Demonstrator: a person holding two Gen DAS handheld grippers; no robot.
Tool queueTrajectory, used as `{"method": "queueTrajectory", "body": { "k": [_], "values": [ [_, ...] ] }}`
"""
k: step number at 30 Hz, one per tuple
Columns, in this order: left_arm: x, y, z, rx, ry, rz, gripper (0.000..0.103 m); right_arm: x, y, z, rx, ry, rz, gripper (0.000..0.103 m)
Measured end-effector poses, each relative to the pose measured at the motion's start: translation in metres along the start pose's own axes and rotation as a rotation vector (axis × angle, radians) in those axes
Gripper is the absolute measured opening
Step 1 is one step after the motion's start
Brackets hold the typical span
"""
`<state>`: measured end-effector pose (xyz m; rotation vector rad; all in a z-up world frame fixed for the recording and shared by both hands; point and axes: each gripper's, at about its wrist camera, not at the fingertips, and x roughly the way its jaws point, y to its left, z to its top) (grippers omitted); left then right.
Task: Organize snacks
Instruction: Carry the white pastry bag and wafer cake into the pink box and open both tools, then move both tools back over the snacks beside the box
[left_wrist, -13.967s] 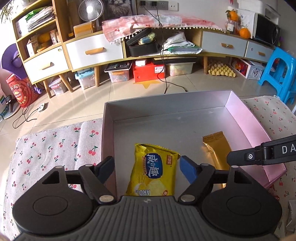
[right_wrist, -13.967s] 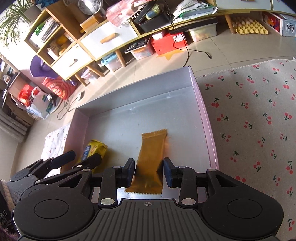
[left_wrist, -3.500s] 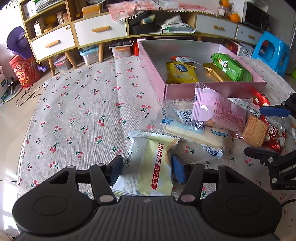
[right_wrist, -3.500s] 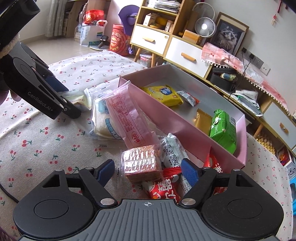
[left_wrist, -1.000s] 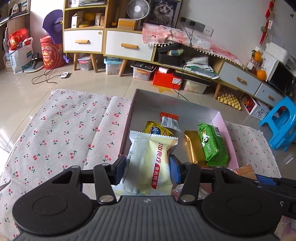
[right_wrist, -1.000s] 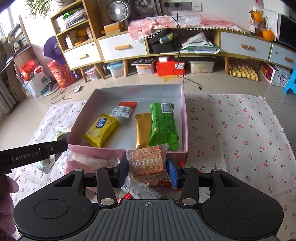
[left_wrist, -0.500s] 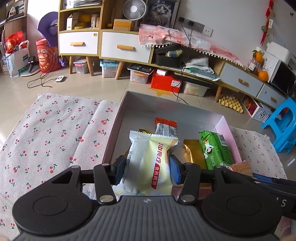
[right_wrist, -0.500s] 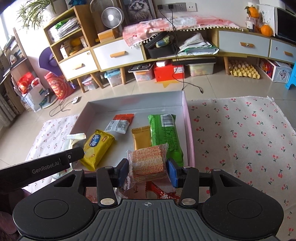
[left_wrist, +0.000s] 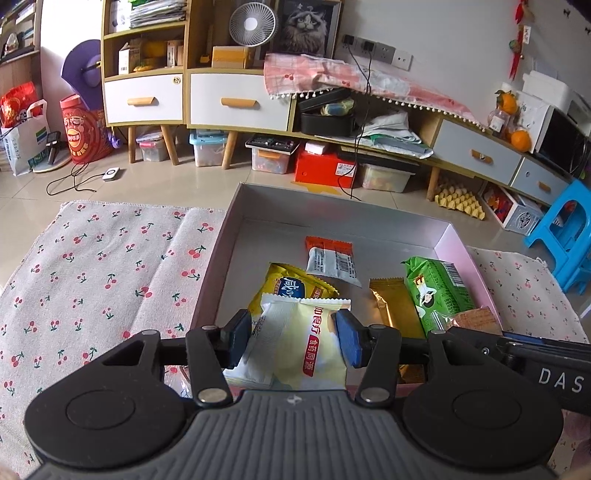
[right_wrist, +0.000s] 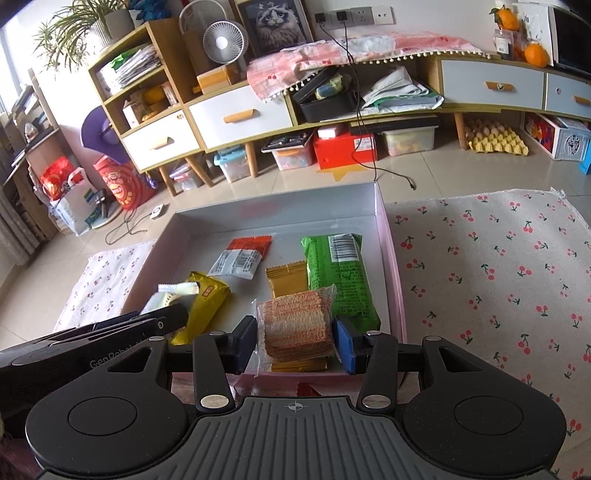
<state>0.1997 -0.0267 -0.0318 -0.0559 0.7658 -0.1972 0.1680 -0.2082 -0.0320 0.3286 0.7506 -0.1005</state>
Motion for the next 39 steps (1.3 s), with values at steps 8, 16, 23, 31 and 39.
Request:
{"method": "queueTrajectory", "body": {
  "k": [8, 16, 23, 31, 39],
  "values": [
    [-0.002, 0.001, 0.0, 0.001, 0.002, -0.003, 0.062, -0.003, -0.004, 0.001, 0.039, -0.023, 0.025, 0.062],
    [-0.004, 0.0, 0.001, 0.007, 0.015, 0.0, 0.07, -0.006, 0.001, -0.001, -0.001, -0.013, -0.008, 0.067],
    [-0.012, -0.005, -0.001, 0.042, 0.005, 0.018, 0.078, -0.015, 0.008, -0.002, -0.026, -0.007, -0.018, 0.072],
    [-0.027, -0.004, -0.006, 0.069, 0.017, 0.029, 0.085, -0.036, 0.01, -0.008, -0.053, 0.004, -0.052, 0.079],
    [-0.043, -0.006, -0.019, 0.124, 0.037, 0.057, 0.088, -0.06, 0.003, -0.02, -0.072, 0.025, -0.079, 0.079]
  ]
}}
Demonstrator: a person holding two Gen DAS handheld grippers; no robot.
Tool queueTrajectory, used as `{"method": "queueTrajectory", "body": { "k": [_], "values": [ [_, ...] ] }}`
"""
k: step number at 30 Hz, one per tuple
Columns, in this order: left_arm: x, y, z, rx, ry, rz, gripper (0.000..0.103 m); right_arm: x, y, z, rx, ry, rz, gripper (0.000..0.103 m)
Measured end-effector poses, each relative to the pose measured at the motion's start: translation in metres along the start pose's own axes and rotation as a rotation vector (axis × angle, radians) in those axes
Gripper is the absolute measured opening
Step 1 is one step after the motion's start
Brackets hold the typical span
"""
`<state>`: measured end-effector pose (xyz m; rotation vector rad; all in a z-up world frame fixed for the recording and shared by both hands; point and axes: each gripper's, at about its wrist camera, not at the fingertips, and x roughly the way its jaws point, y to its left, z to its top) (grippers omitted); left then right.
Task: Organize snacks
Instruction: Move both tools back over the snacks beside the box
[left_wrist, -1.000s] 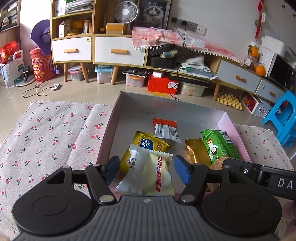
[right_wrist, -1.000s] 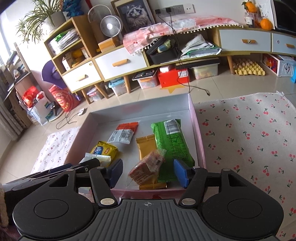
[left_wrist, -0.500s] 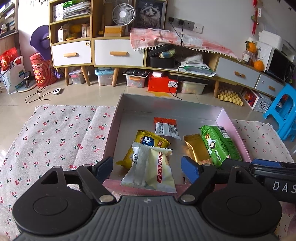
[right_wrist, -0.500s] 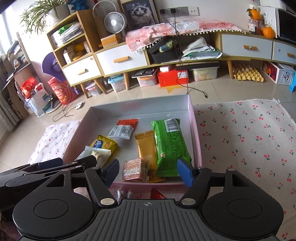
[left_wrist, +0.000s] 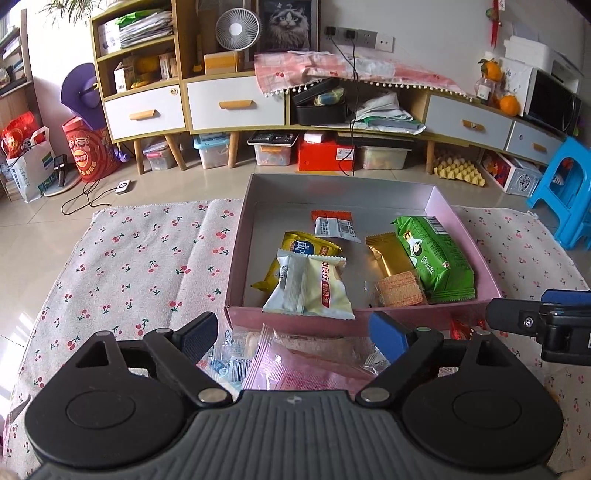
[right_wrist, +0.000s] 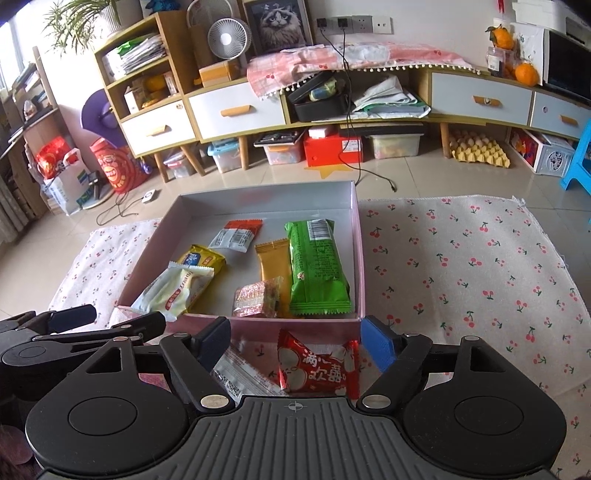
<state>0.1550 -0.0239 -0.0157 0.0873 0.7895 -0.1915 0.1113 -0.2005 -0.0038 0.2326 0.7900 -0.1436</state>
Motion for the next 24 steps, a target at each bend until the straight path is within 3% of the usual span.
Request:
{"method": "queueTrajectory", "body": {
  "k": [11, 16, 24],
  "values": [
    [-0.024, 0.0, -0.021, 0.038, 0.025, -0.038, 0.097, -0.028, -0.013, -0.025, -0.037, 0.033, -0.009, 0.087],
    [-0.031, -0.002, -0.033, 0.056, 0.057, -0.07, 0.1, -0.039, -0.031, -0.038, -0.02, 0.065, 0.01, 0.087],
    [-0.032, -0.013, -0.052, 0.113, 0.094, -0.088, 0.102, -0.05, -0.063, -0.061, 0.006, 0.1, -0.034, 0.088]
  ]
}}
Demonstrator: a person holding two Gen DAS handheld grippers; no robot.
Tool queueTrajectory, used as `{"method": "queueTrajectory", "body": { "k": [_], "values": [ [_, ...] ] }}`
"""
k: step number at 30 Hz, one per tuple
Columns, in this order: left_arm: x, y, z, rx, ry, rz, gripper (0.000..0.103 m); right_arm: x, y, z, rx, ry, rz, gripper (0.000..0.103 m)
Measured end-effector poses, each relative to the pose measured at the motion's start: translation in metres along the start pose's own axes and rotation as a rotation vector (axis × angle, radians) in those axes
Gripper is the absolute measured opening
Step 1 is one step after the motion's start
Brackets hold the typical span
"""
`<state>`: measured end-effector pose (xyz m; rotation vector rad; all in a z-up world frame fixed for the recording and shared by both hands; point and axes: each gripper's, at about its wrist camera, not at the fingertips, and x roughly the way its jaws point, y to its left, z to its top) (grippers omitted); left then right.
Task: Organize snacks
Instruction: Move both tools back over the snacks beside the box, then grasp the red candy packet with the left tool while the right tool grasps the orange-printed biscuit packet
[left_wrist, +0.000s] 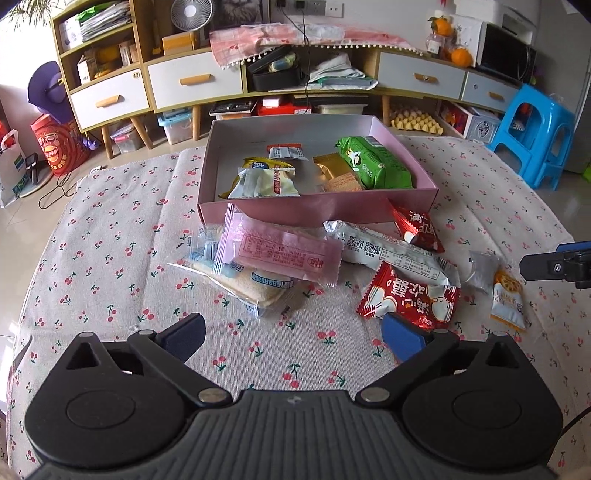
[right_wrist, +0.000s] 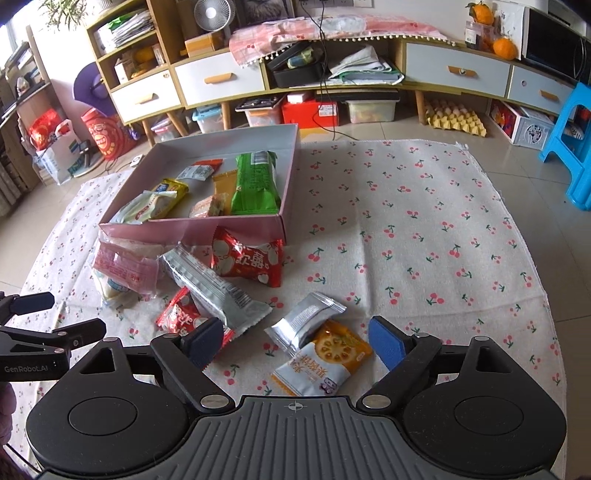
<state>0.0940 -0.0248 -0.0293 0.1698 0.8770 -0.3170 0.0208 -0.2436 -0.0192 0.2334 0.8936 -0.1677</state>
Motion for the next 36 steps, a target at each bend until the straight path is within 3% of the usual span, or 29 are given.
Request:
{"method": "queueTrajectory", "body": {
  "k": [6, 13, 24, 28, 34, 36],
  "values": [
    [0.008, -0.018, -0.012, -0.034, 0.065, -0.027, 0.102, 0.005, -0.016, -0.013, 0.022, 0.048, -0.041, 0.088],
    [0.023, -0.041, -0.011, -0.163, 0.109, -0.017, 0.102, 0.012, -0.023, -0.014, 0.042, 0.078, -0.073, 0.088],
    [0.04, -0.047, 0.006, -0.39, 0.064, 0.11, 0.094, 0.028, -0.031, -0.017, 0.054, 0.116, -0.095, 0.088],
    [0.046, -0.05, 0.01, -0.406, 0.053, 0.116, 0.093, 0.031, -0.03, -0.017, 0.057, 0.121, -0.089, 0.088],
    [0.049, -0.054, 0.006, -0.398, 0.072, 0.121, 0.083, 0.037, -0.028, -0.018, 0.055, 0.121, -0.093, 0.088],
    [0.047, -0.058, 0.006, -0.367, 0.074, 0.119, 0.075, 0.04, -0.027, -0.018, 0.054, 0.119, -0.092, 0.088]
  ]
}}
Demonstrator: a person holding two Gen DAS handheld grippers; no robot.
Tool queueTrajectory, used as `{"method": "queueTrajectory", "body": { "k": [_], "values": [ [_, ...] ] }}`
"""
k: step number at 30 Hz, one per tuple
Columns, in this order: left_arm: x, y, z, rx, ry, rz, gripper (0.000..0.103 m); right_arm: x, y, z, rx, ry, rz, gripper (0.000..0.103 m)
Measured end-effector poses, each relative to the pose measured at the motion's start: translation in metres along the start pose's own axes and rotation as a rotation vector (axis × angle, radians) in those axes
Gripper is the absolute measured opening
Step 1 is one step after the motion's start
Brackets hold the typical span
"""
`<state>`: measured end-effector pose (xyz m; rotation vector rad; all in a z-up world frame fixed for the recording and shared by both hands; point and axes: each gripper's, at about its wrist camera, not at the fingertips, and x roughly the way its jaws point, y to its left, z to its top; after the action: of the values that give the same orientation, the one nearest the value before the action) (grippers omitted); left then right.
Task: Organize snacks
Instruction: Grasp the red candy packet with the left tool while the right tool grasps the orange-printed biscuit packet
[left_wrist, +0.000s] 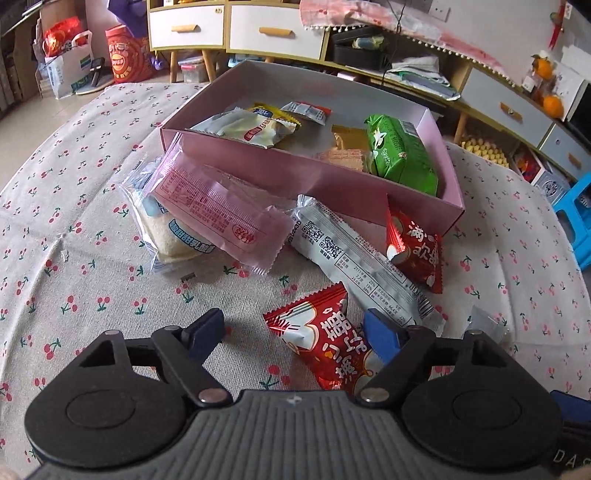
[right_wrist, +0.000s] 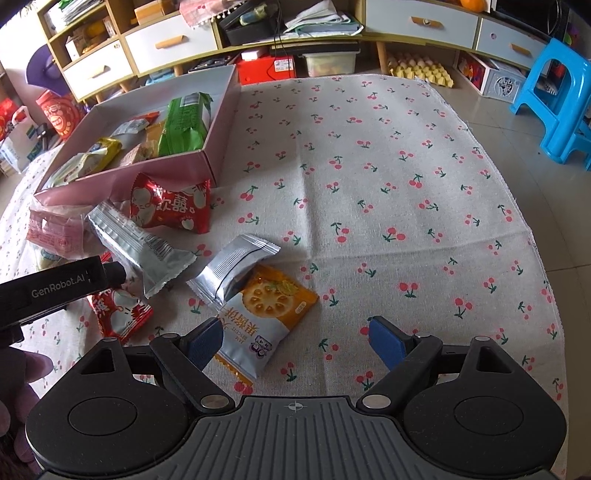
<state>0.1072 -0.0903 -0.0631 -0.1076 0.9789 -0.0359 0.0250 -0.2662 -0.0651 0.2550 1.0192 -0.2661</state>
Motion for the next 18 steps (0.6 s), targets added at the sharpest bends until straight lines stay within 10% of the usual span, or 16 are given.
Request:
{"method": "queueTrajectory", "body": {
  "k": [6, 18],
  "values": [
    [-0.01, 0.0, -0.007, 0.13, 0.022, -0.062, 0.053, 0.005, 0.005, -0.001, -0.003, -0.015, 0.005, 0.088],
    [-0.017, 0.011, -0.01, 0.267, 0.078, -0.12, 0.044, 0.02, 0.022, 0.0, -0.005, -0.042, -0.036, 0.088]
  ]
}}
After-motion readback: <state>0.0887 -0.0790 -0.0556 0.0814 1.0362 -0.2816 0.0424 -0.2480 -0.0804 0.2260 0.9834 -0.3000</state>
